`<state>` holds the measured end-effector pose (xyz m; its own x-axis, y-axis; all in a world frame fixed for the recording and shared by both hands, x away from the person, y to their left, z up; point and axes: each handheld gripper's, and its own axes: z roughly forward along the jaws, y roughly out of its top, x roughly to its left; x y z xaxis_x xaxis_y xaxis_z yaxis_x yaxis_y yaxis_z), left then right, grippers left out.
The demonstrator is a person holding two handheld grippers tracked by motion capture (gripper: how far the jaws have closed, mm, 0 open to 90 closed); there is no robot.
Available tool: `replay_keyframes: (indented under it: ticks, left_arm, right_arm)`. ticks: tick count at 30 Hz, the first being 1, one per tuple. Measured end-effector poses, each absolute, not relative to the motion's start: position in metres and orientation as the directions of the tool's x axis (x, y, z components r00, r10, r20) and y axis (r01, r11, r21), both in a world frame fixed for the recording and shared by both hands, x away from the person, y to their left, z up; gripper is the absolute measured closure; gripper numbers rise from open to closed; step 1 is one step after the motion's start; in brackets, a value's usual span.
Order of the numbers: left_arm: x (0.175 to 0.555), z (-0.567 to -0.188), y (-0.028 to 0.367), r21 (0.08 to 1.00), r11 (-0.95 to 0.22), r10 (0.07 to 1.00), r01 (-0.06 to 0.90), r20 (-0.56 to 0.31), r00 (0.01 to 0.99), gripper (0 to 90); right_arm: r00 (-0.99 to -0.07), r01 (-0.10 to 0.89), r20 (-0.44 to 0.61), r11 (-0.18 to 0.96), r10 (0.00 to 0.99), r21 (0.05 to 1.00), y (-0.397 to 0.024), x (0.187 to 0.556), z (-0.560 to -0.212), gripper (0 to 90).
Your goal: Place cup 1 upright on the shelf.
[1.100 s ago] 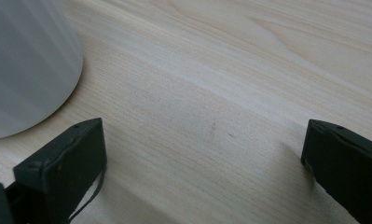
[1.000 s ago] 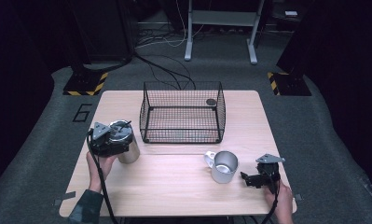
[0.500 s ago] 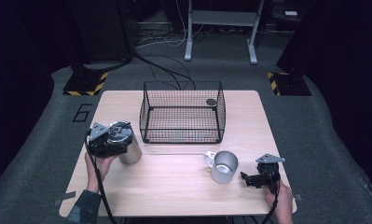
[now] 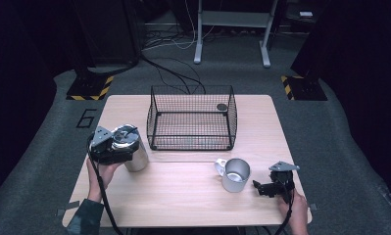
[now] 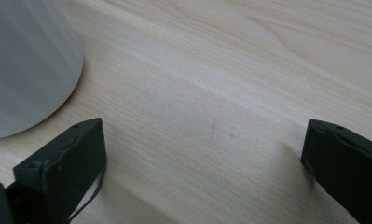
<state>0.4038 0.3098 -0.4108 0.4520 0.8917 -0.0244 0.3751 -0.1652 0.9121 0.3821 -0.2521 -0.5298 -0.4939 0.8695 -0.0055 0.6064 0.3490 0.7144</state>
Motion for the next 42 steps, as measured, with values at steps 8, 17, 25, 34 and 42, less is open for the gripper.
replay_keyframes:
  ticks: [8,17,25,34,42]
  left_arm:
    - [0.397,-0.403,0.31,0.909,-0.186,0.874,0.372,-0.02,0.485,4.0]
    - [0.392,-0.396,0.308,0.911,-0.195,0.859,0.364,-0.021,0.512,4.0]
    - [0.388,-0.389,0.302,0.913,-0.207,0.839,0.353,-0.02,0.544,4.0]
    - [0.385,-0.382,0.293,0.91,-0.235,0.814,0.341,-0.007,0.581,4.0]
    - [0.386,-0.373,0.282,0.91,-0.253,0.785,0.328,-0.005,0.619,4.0]
  right_arm:
    - [-0.494,0.606,-0.006,0.349,0.87,0.715,-0.252,0.382,-0.53,0.0]
    - [-0.494,0.607,-0.005,0.349,0.87,0.714,-0.252,0.382,-0.53,0.0]
    - [-0.495,0.604,-0.008,0.35,0.869,0.716,-0.252,0.382,-0.53,0.0]
    - [-0.495,0.603,-0.008,0.35,0.869,0.716,-0.252,0.382,-0.53,0.0]
    - [-0.493,0.605,-0.005,0.347,0.87,0.716,-0.252,0.382,-0.53,0.0]
